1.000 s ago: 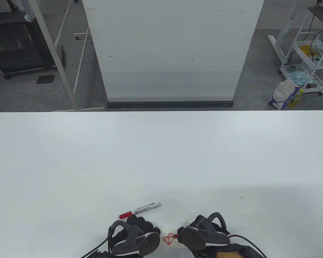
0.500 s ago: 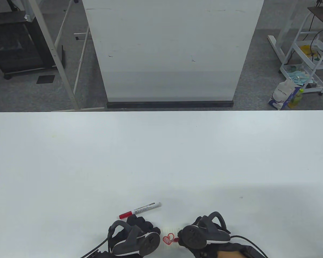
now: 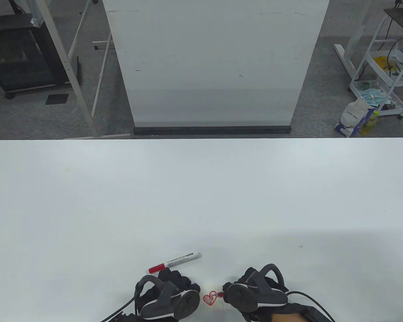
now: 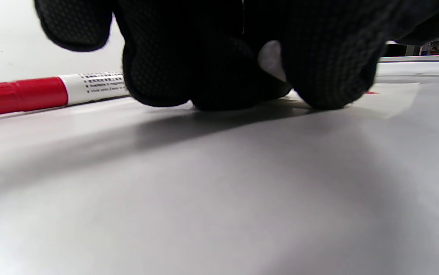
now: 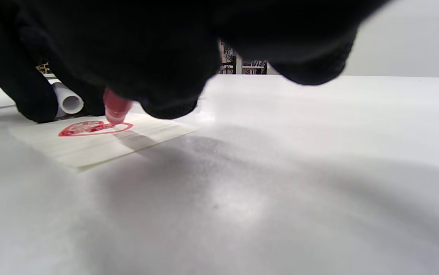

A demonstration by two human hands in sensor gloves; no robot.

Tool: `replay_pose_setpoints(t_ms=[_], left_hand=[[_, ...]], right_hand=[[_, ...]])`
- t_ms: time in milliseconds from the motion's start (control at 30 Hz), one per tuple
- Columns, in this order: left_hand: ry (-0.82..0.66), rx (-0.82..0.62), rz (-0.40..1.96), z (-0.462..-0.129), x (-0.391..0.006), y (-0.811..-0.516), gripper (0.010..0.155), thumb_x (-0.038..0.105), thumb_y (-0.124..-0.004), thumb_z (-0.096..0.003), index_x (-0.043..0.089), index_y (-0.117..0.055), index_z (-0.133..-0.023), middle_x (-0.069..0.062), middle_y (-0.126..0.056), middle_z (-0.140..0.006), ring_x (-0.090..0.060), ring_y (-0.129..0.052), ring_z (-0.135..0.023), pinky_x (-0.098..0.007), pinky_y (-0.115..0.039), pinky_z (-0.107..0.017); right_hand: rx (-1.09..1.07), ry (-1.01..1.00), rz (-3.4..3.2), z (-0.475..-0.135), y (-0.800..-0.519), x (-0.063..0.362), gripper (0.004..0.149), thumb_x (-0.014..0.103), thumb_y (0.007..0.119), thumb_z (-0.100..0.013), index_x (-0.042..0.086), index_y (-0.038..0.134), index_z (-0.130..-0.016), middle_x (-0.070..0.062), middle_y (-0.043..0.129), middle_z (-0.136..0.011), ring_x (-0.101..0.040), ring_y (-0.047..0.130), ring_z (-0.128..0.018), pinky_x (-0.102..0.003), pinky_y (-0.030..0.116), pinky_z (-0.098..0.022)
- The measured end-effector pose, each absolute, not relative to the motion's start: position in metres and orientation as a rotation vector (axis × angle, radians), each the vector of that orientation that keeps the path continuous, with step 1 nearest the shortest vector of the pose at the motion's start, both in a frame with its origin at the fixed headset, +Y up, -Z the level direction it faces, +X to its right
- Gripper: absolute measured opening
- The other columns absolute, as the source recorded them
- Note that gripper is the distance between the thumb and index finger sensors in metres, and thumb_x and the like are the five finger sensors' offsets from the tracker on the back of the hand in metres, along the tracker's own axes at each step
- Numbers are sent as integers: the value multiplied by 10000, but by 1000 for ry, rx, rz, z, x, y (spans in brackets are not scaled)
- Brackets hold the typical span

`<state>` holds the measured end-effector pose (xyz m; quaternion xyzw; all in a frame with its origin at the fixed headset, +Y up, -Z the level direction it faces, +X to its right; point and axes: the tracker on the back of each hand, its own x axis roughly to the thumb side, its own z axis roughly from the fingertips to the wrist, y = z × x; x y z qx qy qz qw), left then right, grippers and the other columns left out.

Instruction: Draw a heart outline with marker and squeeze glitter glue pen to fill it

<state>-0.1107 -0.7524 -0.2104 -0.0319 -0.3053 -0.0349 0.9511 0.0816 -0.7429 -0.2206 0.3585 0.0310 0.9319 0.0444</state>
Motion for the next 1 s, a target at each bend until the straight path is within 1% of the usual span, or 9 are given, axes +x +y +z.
replay_pose_setpoints(t_ms=[133, 167, 300, 467, 600, 633, 767, 933, 1000], left_hand=[[-621, -65, -71, -210, -111, -752, 462, 482, -878, -431, 280, -881, -846, 2, -979, -754, -295, -941, -695, -635, -658, -658], [-621, -65, -71, -210, -111, -752, 460, 481, -878, -432, 279, -881, -845, 2, -979, -754, -296, -941, -695, -635, -658, -658], [-621, -65, -69, -210, -111, -752, 461, 481, -878, -431, 280, -880, -846, 2, -978, -754, -294, -941, -696, -634, -658, -658], [-621, -65, -69, -211, -111, -753, 461, 482, -878, -432, 280, -880, -846, 2, -978, -754, -296, -941, -695, -635, -658, -658], [-621, -65, -69, -211, -111, -753, 462, 481, -878, -431, 278, -880, -846, 2, -978, -755, -295, -942, -694, -635, -658, -658], [-621, -65, -69, -211, -111, -753, 460, 481, -878, -432, 279, -881, -846, 2, -978, -754, -295, -941, -695, -635, -657, -659], [-621, -65, -69, -211, -111, -753, 461, 481, -878, -431, 279, -881, -845, 2, -978, -755, -295, -941, -695, -635, -658, -659], [-621, -66, -68, -211, -111, -752, 462, 482, -877, -432, 279, -880, -846, 2, -979, -754, -295, -941, -696, -635, -659, -658], [-621, -66, -69, -211, -111, -752, 463, 483, -878, -430, 280, -880, -846, 3, -979, -754, -296, -942, -694, -635, -659, -658]], right_hand=[[1141, 208, 2789, -221, -743, 82, 430, 422, 829, -361, 150, 988, -654, 46, 1002, -137, -141, 942, 18, -385, 879, -426], [1140, 202, 2792, -220, -743, 82, 431, 423, 828, -360, 151, 988, -653, 47, 1001, -139, -141, 942, 17, -384, 877, -428], [1103, 69, 2863, -221, -743, 81, 430, 424, 824, -366, 155, 984, -660, 50, 1002, -145, -138, 945, 14, -382, 879, -427], [1148, 224, 2767, -220, -745, 81, 430, 422, 828, -362, 150, 986, -655, 47, 1002, -141, -143, 943, 15, -387, 875, -429], [1125, 93, 2849, -220, -743, 80, 431, 424, 826, -363, 151, 986, -657, 48, 1002, -143, -141, 944, 14, -384, 878, -428], [1130, 95, 2854, -220, -743, 80, 430, 425, 825, -365, 154, 986, -656, 51, 1002, -144, -138, 944, 13, -382, 879, -428], [1153, 223, 2776, -220, -744, 81, 429, 424, 828, -362, 154, 988, -654, 46, 1003, -141, -144, 943, 13, -387, 875, -430], [1122, 56, 2866, -219, -743, 79, 428, 420, 828, -363, 154, 987, -659, 43, 1004, -147, -147, 945, 10, -389, 875, -431], [1129, 60, 2868, -219, -744, 80, 429, 423, 826, -364, 156, 985, -660, 47, 1003, -146, -142, 945, 11, -385, 877, -430]])
